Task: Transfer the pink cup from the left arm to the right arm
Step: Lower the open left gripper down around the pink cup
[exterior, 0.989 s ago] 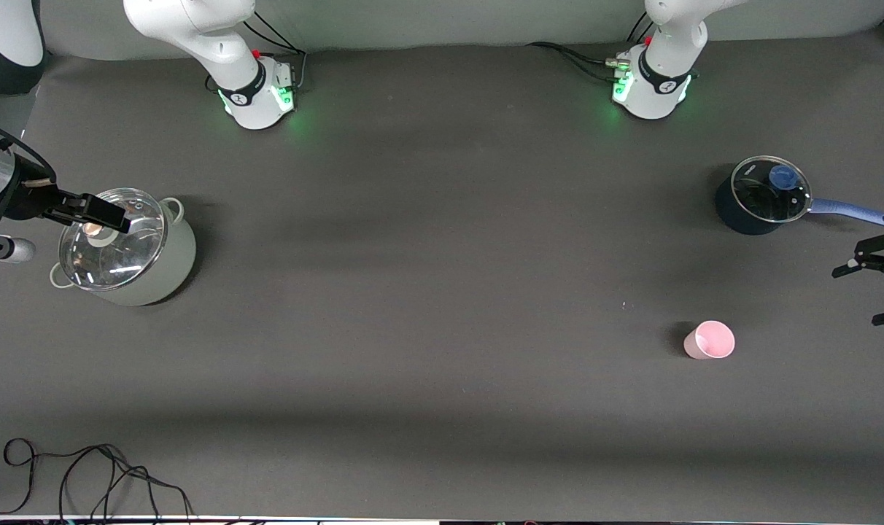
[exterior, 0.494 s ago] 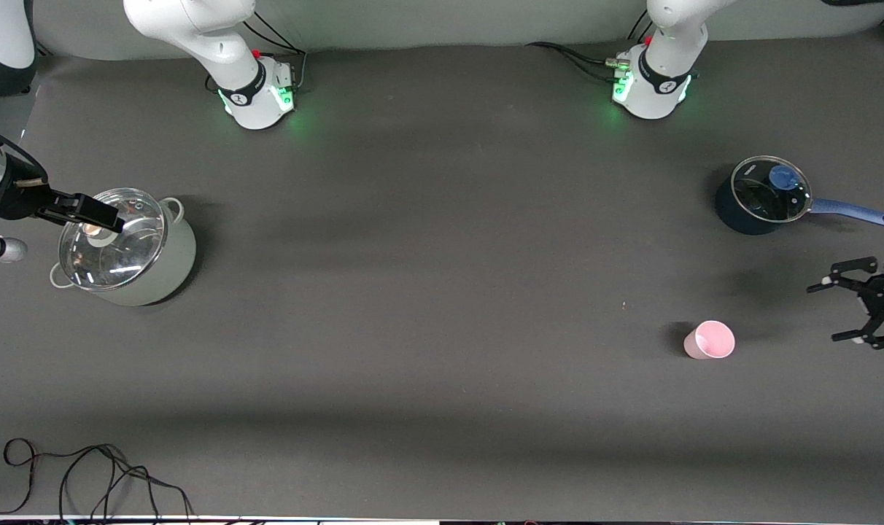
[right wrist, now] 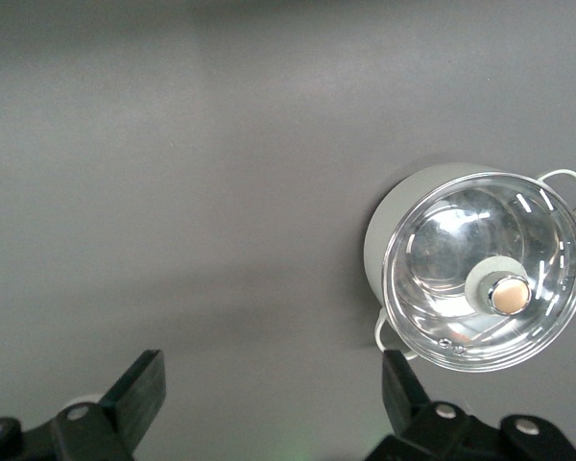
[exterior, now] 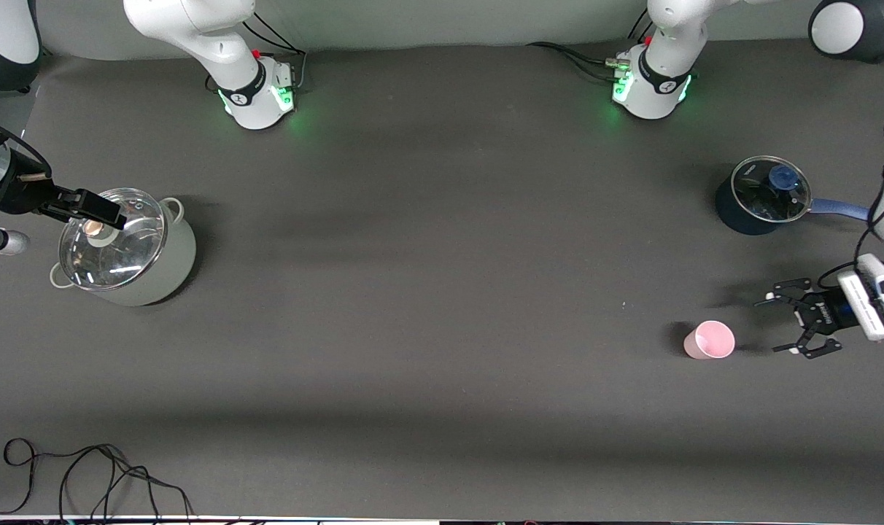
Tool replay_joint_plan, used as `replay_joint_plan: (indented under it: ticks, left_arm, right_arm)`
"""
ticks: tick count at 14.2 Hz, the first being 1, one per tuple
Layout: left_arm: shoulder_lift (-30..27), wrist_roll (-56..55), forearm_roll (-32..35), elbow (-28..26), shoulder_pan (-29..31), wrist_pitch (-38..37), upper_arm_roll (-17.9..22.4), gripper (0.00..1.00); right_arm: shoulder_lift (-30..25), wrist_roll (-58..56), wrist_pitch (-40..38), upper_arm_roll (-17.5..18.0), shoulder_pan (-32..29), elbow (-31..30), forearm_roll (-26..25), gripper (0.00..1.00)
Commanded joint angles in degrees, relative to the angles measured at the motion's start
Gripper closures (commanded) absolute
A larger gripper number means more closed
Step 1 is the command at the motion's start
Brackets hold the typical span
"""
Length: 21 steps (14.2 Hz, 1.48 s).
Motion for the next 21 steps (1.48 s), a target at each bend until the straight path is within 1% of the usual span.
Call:
replay_joint_plan:
  ticks: [1,2,5,6,9,15,21]
  left_arm:
    - [1.8,6.5,-3.0,-0.6,0.9,0.6,-0.3,0.00]
    - [2.7,7.5,-3.1,-0.6,1.3,0.6,-0.3,0.00]
    - [6.3,13.4,-8.5,-0.6,1.4,0.5,-0.3,0.00]
    - [7.1,13.8,-9.3,-0.6,1.3,0.5,-0.3,0.00]
    - [7.4,12.7,-10.1,-0.9,0.0,1.4,-0.5,0.00]
    - [9.0,12.2,-14.3,-1.5,-3.5,1.9,-0.5,0.00]
    - [9.9,12.6,-16.0,-1.5,-4.4,2.2,-1.4,0.00]
  right_arm:
    - [-1.6,-0.6,1.1,-0.2,0.4,-1.7,0.6,0.00]
    - [-1.6,-0.6,1.1,-0.2,0.4,-1.7,0.6,0.00]
    - [-1.6,-0.6,1.1,-0.2,0.4,-1.7,0.6,0.00]
    - [-1.6,-0.6,1.1,-0.2,0.4,-1.7,0.6,0.00]
    - [-1.6,-0.6,1.1,-0.2,0.4,-1.7,0.6,0.00]
    - [-1.6,-0.6,1.1,-0.2,0.4,-1.7,0.5,0.00]
    - [-1.6,-0.6,1.0,-0.2,0.4,-1.7,0.6,0.00]
